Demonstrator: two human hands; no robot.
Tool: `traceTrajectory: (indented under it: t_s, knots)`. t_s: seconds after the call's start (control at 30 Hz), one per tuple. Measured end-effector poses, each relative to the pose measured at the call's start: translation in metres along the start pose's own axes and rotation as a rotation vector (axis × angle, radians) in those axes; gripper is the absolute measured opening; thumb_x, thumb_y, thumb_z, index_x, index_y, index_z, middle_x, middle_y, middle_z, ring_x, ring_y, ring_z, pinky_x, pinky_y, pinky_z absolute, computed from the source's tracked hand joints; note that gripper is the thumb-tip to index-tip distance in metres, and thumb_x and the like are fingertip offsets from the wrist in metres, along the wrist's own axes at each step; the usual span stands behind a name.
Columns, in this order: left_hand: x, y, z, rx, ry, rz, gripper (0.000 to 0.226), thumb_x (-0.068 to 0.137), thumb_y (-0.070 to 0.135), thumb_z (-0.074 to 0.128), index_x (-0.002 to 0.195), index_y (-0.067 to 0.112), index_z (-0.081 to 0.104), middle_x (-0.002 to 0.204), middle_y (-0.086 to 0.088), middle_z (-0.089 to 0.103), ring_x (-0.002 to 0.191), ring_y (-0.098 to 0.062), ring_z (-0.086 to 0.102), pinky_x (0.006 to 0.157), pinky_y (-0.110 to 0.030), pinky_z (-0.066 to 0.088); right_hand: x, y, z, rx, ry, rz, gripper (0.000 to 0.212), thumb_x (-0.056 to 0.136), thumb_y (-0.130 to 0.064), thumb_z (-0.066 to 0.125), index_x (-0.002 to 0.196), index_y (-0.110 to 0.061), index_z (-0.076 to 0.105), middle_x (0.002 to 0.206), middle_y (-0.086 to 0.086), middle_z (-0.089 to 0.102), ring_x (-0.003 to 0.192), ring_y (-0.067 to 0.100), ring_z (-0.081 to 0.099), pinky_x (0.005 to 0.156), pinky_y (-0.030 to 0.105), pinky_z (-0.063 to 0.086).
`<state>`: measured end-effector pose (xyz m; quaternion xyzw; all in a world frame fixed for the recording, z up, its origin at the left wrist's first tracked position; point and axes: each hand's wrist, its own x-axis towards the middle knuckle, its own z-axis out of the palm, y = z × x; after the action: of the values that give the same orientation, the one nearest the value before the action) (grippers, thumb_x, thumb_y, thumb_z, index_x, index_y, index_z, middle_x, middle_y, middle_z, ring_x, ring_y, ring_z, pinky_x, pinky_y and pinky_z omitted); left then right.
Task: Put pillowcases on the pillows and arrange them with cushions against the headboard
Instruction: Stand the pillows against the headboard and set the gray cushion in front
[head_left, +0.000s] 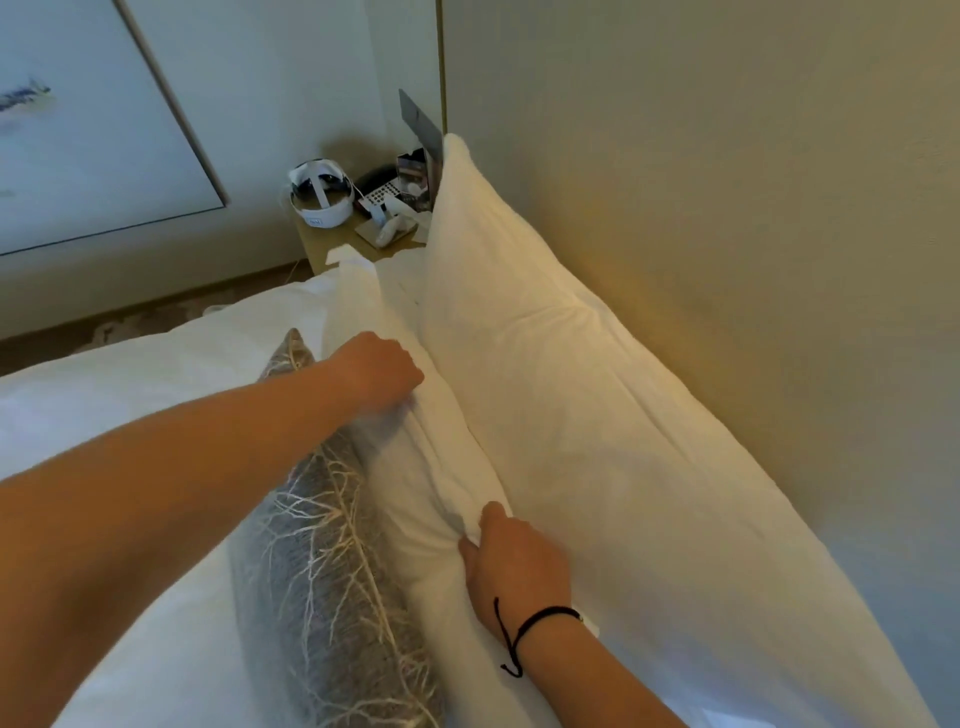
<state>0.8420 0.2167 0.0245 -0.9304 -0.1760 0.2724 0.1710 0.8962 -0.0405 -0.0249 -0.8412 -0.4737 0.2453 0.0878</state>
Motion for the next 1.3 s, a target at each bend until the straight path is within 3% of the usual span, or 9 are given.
traceTrajectory:
  t_s: [0.1,0.23,0.47,0.6,0.7,0.87,1.1,1.2,1.3]
  knots:
    - [-0.004,0.026,0.009,-0.058,0.030,0.153,0.041,0.094,0.028,0.045,0.135,0.033,0.045,0.128,0.005,0.057,0.114,-0.020,0.046,0.090,-0.035,0.043,-0.018,0.010,0.005,0.076,-0.019,0.107,0.054,0.095,-0.063,0.036,0.127,-0.020,0.035,0.108,0.003,0.063,0.090,0.025,0.061,0.067,0.033,0.042]
    - [-0.008,0.052,0.003,-0.287,-0.094,0.203,0.041,0.086,0.038,0.046,0.127,0.035,0.047,0.122,0.004,0.054,0.113,-0.019,0.043,0.086,-0.034,0.040,-0.056,0.031,0.004,0.216,-0.121,0.190,0.073,0.081,-0.078,0.046,0.129,-0.023,0.036,0.112,-0.001,0.063,0.097,0.022,0.061,0.070,0.032,0.045]
    - [-0.013,0.078,-0.013,-0.436,-0.222,0.332,0.051,0.087,0.050,0.062,0.131,0.024,0.053,0.133,-0.001,0.047,0.121,-0.024,0.049,0.104,-0.038,0.038,-0.107,0.077,-0.012,0.451,-0.078,0.261,0.040,0.083,-0.066,0.059,0.093,-0.027,0.056,0.090,-0.012,0.060,0.077,0.003,0.055,0.059,0.019,0.037]
    - [-0.010,0.082,-0.014,-0.528,-0.020,0.336,0.016,0.093,0.035,0.058,0.087,0.020,0.056,0.095,0.003,0.059,0.088,-0.021,0.053,0.072,-0.031,0.037,-0.124,0.090,-0.015,0.384,-0.013,0.181,0.044,0.094,-0.047,0.054,0.065,-0.019,0.036,0.061,-0.007,0.038,0.051,0.007,0.032,0.051,0.022,0.027]
    - [-0.007,0.078,-0.017,-0.609,0.117,0.306,0.028,0.094,0.031,0.056,0.068,0.027,0.047,0.074,0.011,0.054,0.075,-0.019,0.053,0.061,-0.030,0.034,-0.132,0.097,-0.020,0.322,0.194,0.176,0.046,0.098,-0.046,0.047,0.065,-0.018,0.033,0.055,-0.005,0.036,0.050,0.012,0.031,0.049,0.026,0.026]
    - [-0.009,0.090,-0.010,-0.551,0.226,0.251,0.018,0.097,0.033,0.048,0.082,0.028,0.058,0.083,0.007,0.059,0.079,-0.020,0.056,0.064,-0.033,0.041,-0.130,0.110,-0.016,-0.167,0.192,0.185,0.037,0.102,-0.050,0.028,0.076,-0.024,0.036,0.059,-0.005,0.049,0.054,0.016,0.049,0.048,0.033,0.032]
    - [-0.004,0.086,0.006,-0.343,0.205,0.251,0.018,0.099,0.033,0.040,0.099,0.026,0.057,0.098,0.002,0.058,0.086,-0.022,0.058,0.064,-0.031,0.037,-0.116,0.105,0.003,-0.335,-0.028,0.190,0.029,0.104,-0.039,0.029,0.097,-0.023,0.052,0.091,-0.001,0.067,0.082,0.022,0.065,0.059,0.031,0.037]
    - [-0.005,0.060,0.012,-0.227,0.192,0.239,0.015,0.098,0.032,0.041,0.102,0.029,0.055,0.100,0.004,0.054,0.083,-0.021,0.058,0.061,-0.031,0.038,-0.105,0.088,0.001,-0.329,-0.036,0.138,0.008,0.100,-0.029,0.039,0.093,-0.025,0.042,0.092,-0.003,0.065,0.083,0.021,0.065,0.059,0.032,0.036]
    - [-0.004,0.042,0.014,-0.202,0.178,0.206,0.017,0.097,0.028,0.042,0.107,0.027,0.056,0.101,0.002,0.053,0.079,-0.019,0.056,0.066,-0.035,0.049,-0.082,0.057,-0.006,-0.260,0.028,0.025,0.009,0.101,-0.031,0.035,0.108,-0.026,0.038,0.099,-0.004,0.057,0.085,0.022,0.061,0.059,0.034,0.035]
